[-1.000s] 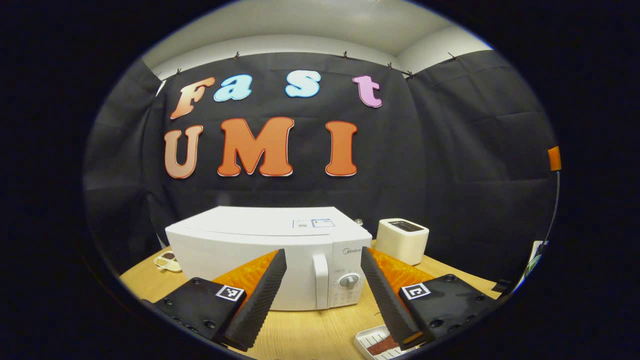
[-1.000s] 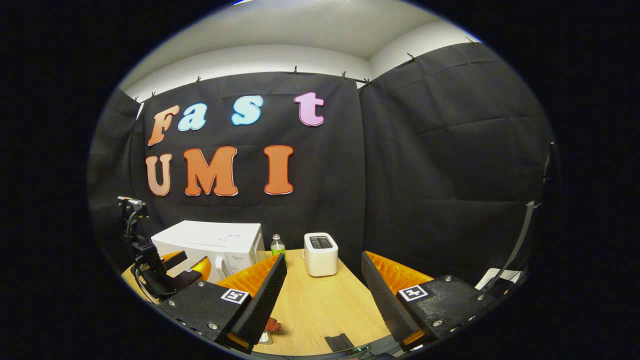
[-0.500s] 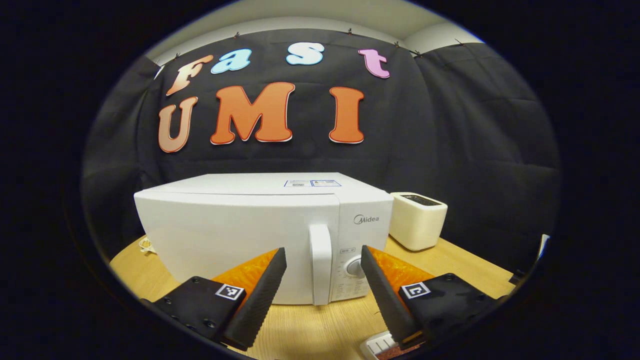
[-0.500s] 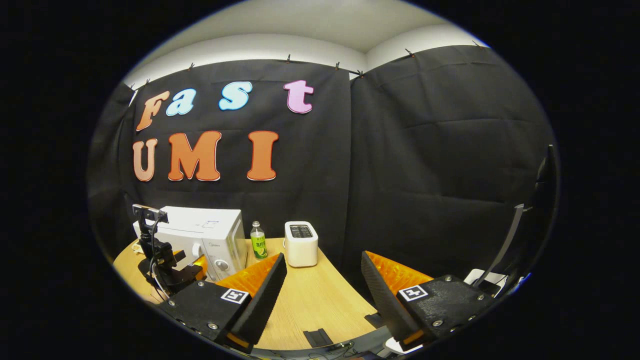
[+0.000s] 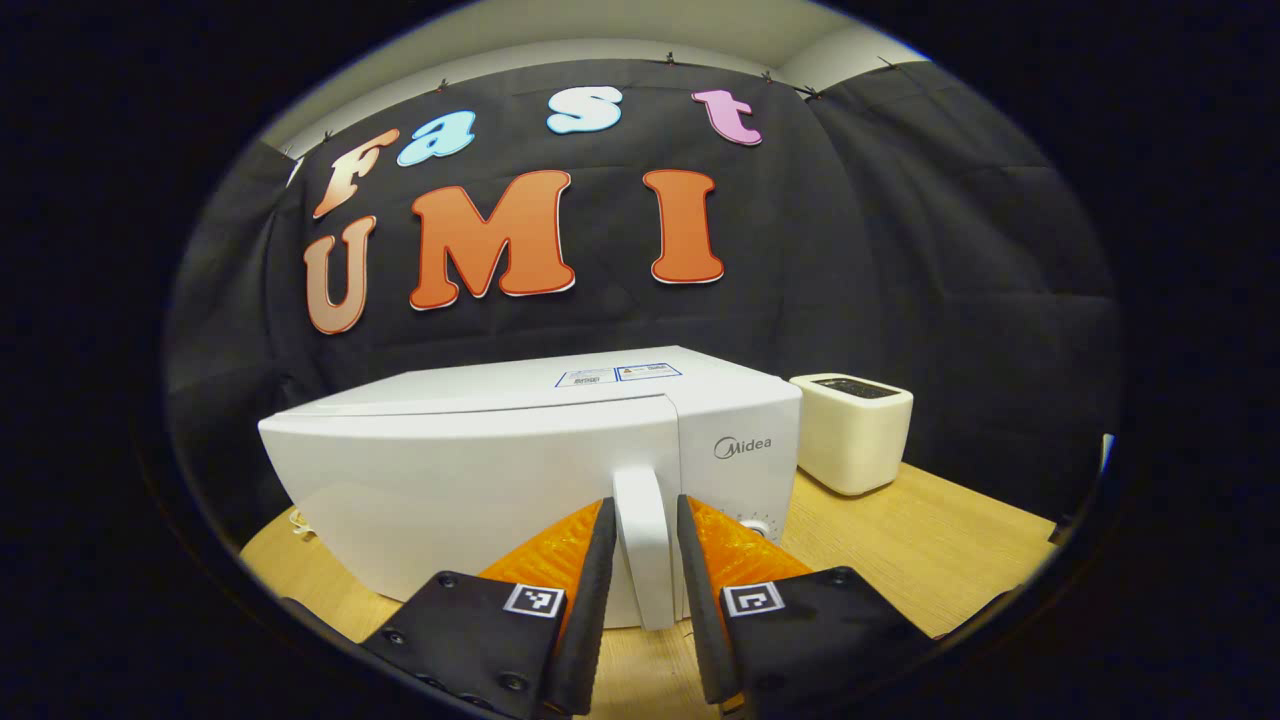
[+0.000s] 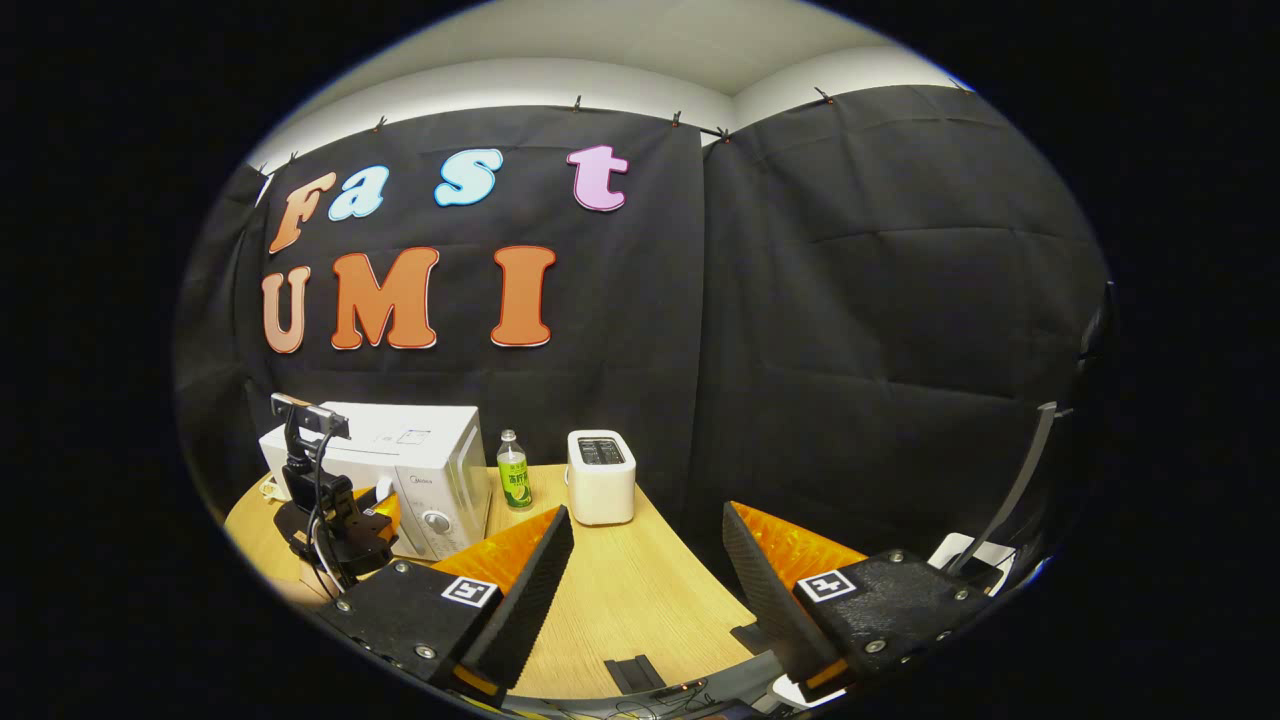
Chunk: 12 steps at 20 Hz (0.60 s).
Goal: Open the microwave oven with the left hand, put the food in, and close the microwave oven.
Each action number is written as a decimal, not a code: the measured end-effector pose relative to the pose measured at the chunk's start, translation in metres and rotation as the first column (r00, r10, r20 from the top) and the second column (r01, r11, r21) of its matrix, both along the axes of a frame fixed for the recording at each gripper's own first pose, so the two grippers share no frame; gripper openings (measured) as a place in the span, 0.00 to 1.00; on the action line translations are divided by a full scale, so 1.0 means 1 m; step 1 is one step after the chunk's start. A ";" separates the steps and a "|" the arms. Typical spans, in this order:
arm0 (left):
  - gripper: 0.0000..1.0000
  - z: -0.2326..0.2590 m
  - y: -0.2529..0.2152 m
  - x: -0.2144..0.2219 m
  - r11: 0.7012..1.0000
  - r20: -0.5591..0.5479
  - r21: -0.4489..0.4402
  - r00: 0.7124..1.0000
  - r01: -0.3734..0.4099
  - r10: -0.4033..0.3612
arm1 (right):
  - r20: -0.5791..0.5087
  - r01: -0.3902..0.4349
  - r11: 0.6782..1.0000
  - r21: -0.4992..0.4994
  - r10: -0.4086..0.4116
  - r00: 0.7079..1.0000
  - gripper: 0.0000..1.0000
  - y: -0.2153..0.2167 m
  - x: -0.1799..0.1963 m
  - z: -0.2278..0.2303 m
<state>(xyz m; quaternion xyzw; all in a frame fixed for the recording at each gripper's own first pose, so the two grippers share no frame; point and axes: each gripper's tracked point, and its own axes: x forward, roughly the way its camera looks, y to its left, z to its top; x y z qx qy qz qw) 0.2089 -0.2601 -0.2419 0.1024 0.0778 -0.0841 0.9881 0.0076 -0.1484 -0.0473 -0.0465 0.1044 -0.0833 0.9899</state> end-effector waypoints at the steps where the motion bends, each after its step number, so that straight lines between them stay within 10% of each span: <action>1: 0.30 0.000 0.000 -0.005 1.000 -0.012 -0.019 1.000 0.001 -0.002 | 0.001 -0.003 1.000 0.003 0.003 1.000 0.93 0.001 -0.001 0.000; 12: 0.12 0.000 0.001 -0.011 0.997 -0.051 -0.076 0.998 0.032 -0.036 | 0.003 -0.029 0.999 -0.016 0.029 1.000 0.93 0.008 -0.015 0.002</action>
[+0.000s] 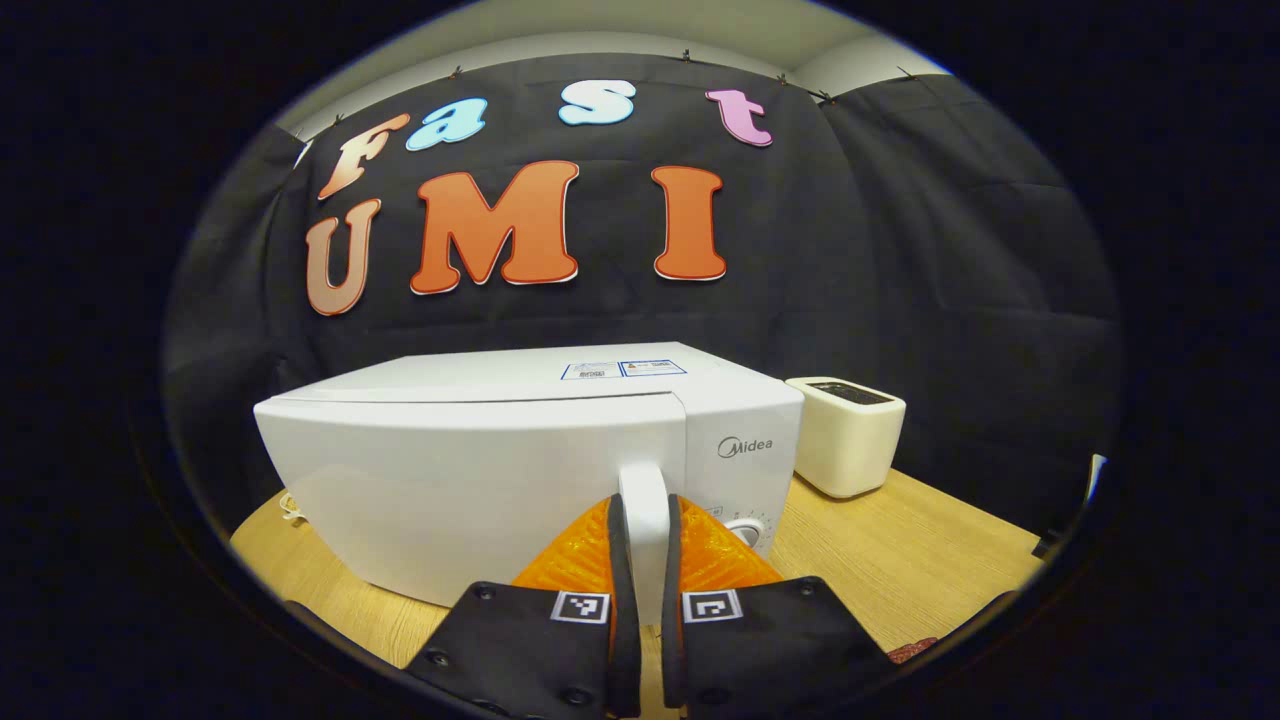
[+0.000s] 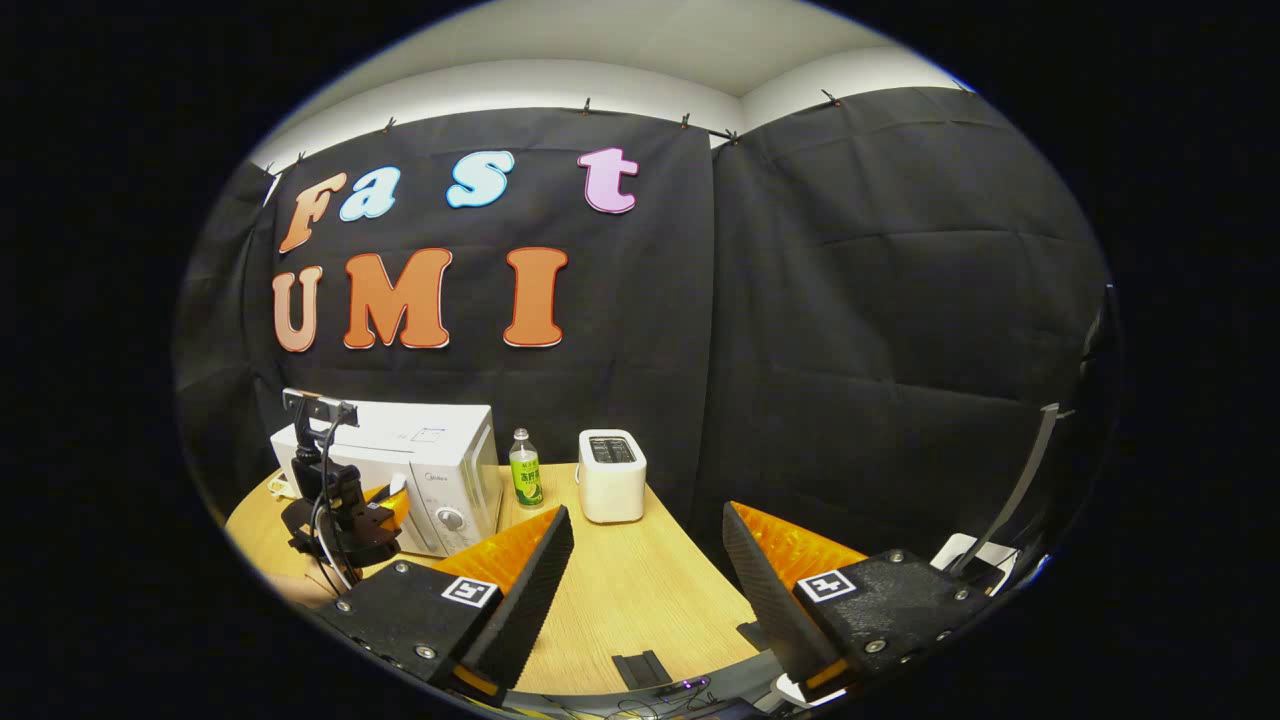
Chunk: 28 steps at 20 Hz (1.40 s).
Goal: Open the microwave oven with the left hand, put the food in, and close the microwave oven.
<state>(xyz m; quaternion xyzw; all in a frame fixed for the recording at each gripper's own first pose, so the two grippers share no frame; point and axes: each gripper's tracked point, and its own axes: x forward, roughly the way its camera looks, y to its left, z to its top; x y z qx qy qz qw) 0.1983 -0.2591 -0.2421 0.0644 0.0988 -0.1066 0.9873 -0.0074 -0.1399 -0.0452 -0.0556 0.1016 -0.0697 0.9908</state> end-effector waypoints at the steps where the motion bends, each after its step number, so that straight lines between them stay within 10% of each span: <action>1: 0.13 0.000 0.002 -0.003 1.000 -0.012 0.000 1.000 0.003 -0.003 | 0.000 -0.002 1.000 -0.007 0.002 1.000 0.93 0.000 0.000 0.000; 17: 0.12 0.017 0.088 -0.170 0.974 -0.066 0.031 0.973 0.225 -0.222 | 0.032 -0.243 0.969 0.048 0.242 0.970 0.94 0.129 0.014 -0.002; 28: 0.13 0.025 0.159 -0.227 0.972 -0.062 0.062 0.973 0.226 -0.222 | 0.006 -0.324 0.941 0.099 0.325 0.946 0.94 0.217 0.001 -0.018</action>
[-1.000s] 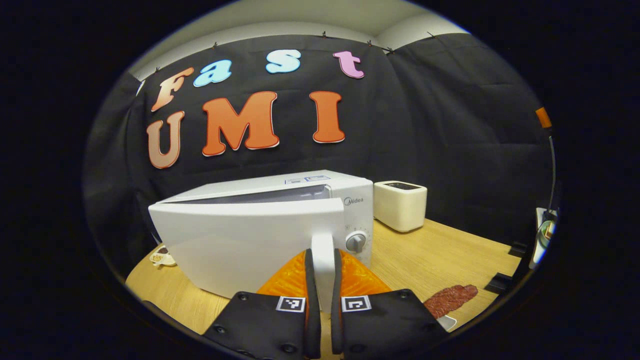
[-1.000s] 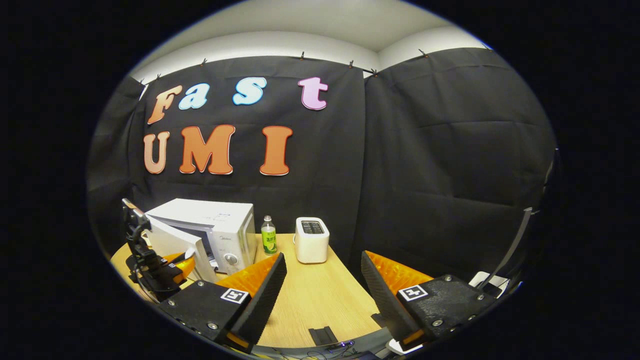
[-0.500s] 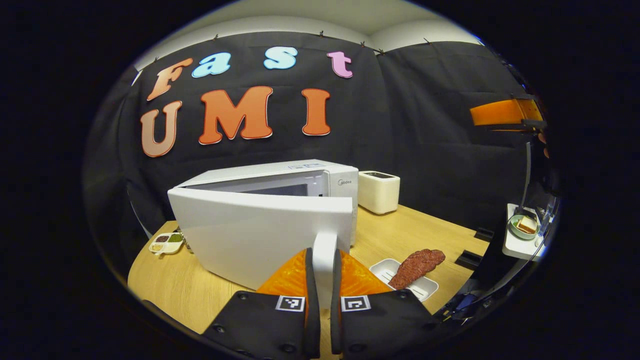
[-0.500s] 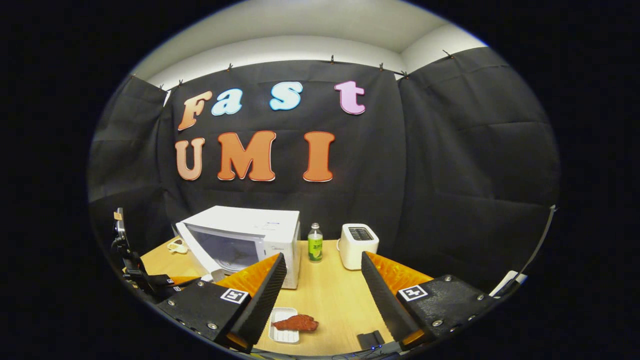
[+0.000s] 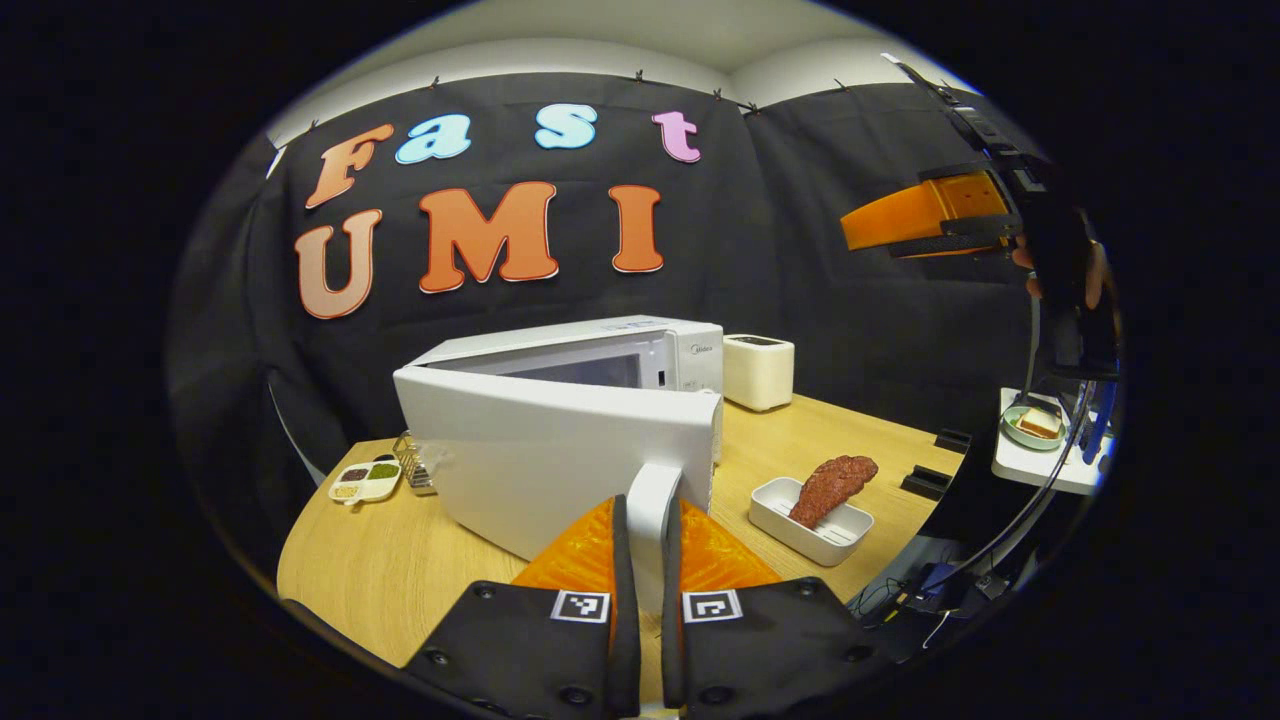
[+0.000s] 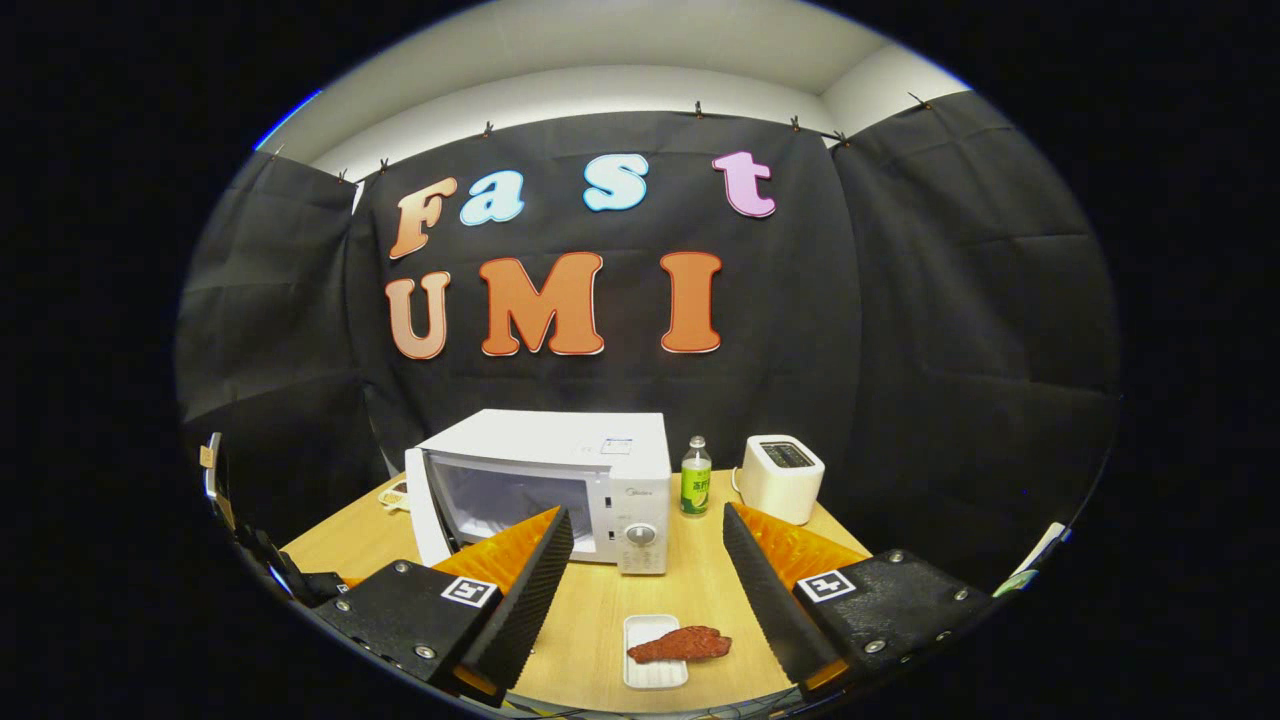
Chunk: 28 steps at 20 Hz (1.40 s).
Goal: Open the microwave oven with the left hand, put the food in, and close the microwave oven.
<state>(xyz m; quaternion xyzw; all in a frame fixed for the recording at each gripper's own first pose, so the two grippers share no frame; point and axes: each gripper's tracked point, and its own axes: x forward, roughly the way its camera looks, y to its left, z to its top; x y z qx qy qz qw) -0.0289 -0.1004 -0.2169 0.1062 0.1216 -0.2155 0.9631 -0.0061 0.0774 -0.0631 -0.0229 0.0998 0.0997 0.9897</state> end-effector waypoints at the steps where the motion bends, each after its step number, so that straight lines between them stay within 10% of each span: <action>1: 0.13 0.000 0.009 -0.005 1.000 0.002 -0.001 1.000 -0.009 0.009 | -0.002 -0.005 1.000 0.000 0.005 1.000 0.94 0.006 -0.002 -0.001; 8: 0.02 -0.019 0.121 -0.040 0.955 -0.113 -0.078 0.954 -0.288 0.278 | -0.017 -0.042 0.999 0.004 0.042 0.999 0.93 0.038 -0.026 -0.006; 18: 0.06 0.075 0.242 -0.055 0.861 0.064 -0.087 0.859 -0.502 0.507 | -0.013 0.055 0.998 0.023 -0.055 0.998 0.94 0.004 -0.036 -0.014; 19: 0.29 0.085 0.250 -0.054 0.851 0.073 -0.095 0.849 -0.517 0.523 | -0.014 0.073 0.997 0.026 -0.073 0.997 0.94 -0.004 -0.033 -0.018; 24: 0.70 0.116 0.264 -0.042 0.813 0.099 -0.155 0.810 -0.561 0.578 | -0.063 0.157 0.983 0.100 -0.151 0.986 0.93 -0.041 -0.023 -0.045; 28: 0.66 0.132 0.266 -0.031 0.803 0.115 -0.173 0.798 -0.571 0.592 | -0.128 0.203 0.967 0.152 -0.185 0.974 0.93 -0.061 -0.013 -0.077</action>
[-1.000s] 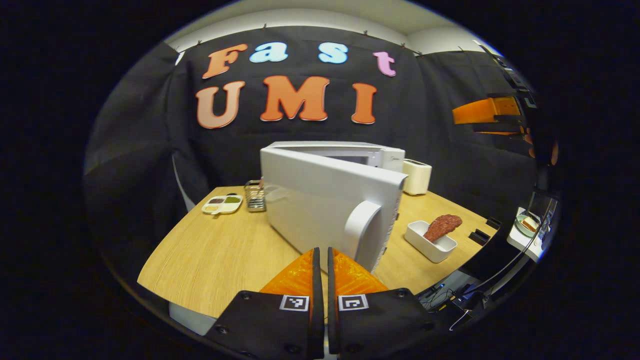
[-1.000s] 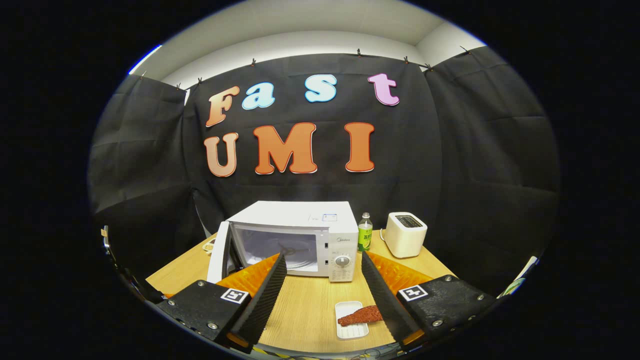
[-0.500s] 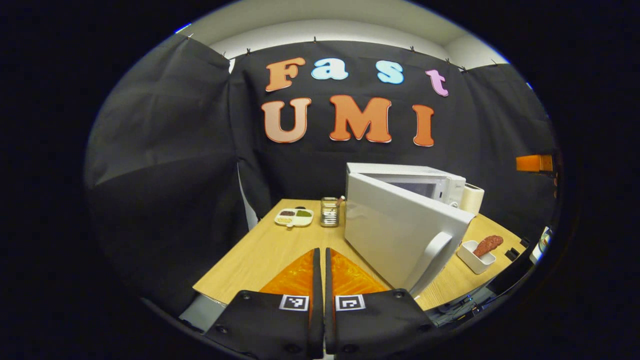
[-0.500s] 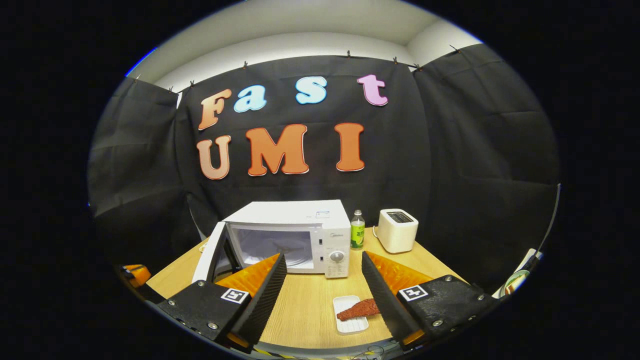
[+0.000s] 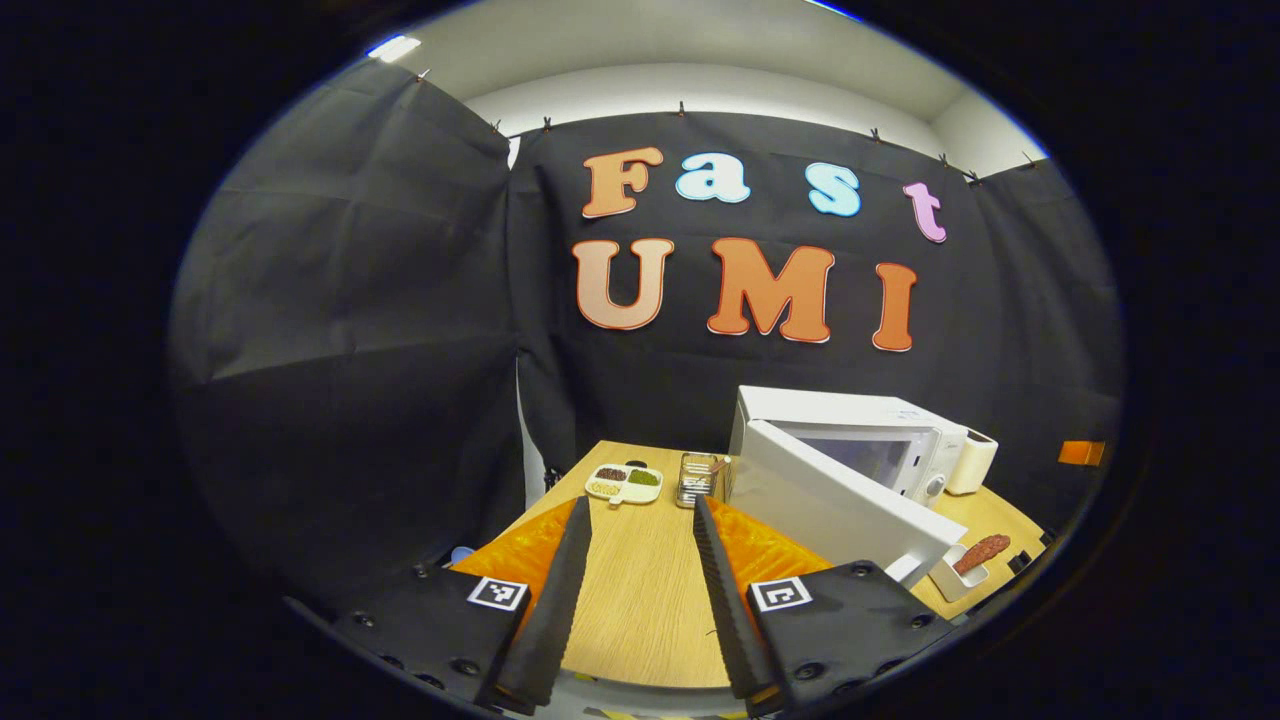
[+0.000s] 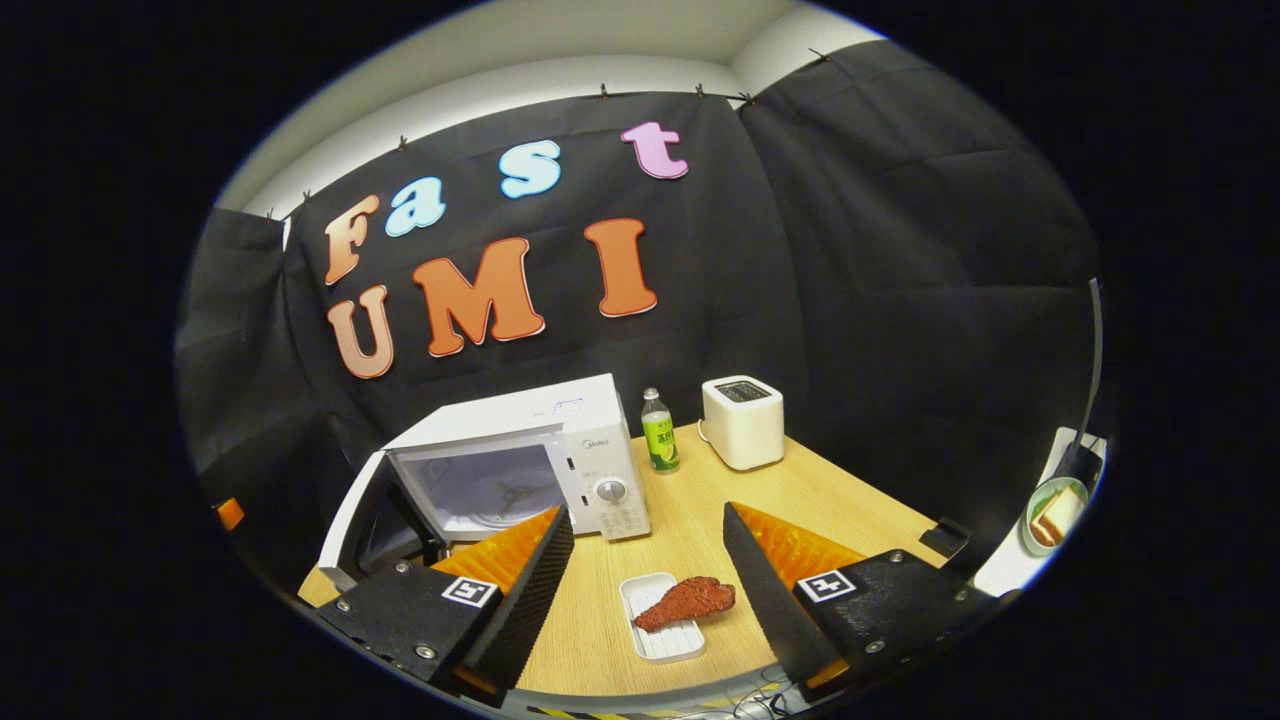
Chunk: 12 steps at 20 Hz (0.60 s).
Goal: Open the microwave oven with the left hand, put the food in, and close the microwave oven.
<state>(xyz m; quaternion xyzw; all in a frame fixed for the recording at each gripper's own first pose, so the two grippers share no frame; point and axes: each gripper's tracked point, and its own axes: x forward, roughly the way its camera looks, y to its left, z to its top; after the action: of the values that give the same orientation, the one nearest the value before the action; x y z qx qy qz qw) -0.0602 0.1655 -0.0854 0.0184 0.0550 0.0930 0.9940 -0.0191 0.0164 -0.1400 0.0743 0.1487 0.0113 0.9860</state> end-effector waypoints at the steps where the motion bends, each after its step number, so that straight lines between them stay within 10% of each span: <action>1: 0.73 0.000 -0.002 0.002 1.000 -0.002 -0.004 1.000 -0.001 0.001 | -0.013 0.005 1.000 0.007 -0.004 1.000 0.94 -0.003 0.002 -0.007; 4: 0.99 0.005 -0.001 0.007 0.999 -0.002 -0.026 1.000 -0.020 0.020 | -0.063 0.022 0.999 0.042 -0.019 0.998 0.95 -0.013 0.006 -0.034; 12: 0.99 0.022 -0.002 0.009 0.997 0.017 0.060 0.998 -0.057 0.056 | -0.212 0.089 0.978 0.191 -0.048 0.976 0.94 -0.022 0.023 -0.107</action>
<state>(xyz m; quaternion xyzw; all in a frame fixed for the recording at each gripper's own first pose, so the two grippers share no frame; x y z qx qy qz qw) -0.0511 0.1635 -0.0631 0.0462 0.0450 0.1227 0.9904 0.0038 -0.0060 -0.2475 0.1784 0.2454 -0.0157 0.9527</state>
